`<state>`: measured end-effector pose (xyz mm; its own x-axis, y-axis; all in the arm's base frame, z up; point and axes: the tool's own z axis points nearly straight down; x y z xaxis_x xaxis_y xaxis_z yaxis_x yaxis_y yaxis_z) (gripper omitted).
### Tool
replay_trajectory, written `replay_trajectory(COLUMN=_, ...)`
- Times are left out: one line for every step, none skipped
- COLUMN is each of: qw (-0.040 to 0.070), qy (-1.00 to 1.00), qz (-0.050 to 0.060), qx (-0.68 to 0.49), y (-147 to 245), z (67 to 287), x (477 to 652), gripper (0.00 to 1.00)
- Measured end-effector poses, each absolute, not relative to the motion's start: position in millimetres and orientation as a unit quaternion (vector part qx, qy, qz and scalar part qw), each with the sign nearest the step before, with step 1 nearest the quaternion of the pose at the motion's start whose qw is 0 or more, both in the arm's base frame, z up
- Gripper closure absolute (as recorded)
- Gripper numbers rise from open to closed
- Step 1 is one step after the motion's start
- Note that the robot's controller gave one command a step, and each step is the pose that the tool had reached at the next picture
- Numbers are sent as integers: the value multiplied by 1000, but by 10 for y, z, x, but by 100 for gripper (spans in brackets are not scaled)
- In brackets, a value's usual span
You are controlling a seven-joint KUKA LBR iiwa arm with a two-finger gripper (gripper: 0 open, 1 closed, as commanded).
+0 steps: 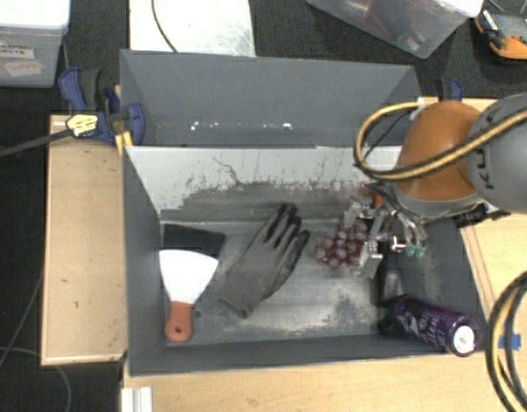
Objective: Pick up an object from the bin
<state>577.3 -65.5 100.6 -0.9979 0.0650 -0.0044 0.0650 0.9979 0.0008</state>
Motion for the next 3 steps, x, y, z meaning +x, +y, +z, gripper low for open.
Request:
replay_trajectory(qw=7, qy=995, qz=0, qx=97, y=-521, z=712, x=5816, gripper=0)
replay_trajectory(qw=7, qy=1000, qz=1, qx=12, y=-537, z=730, x=5811, gripper=100)
replay_trajectory(qw=7, qy=1000, qz=1, qx=11, y=-536, z=733, x=5809, gripper=100)
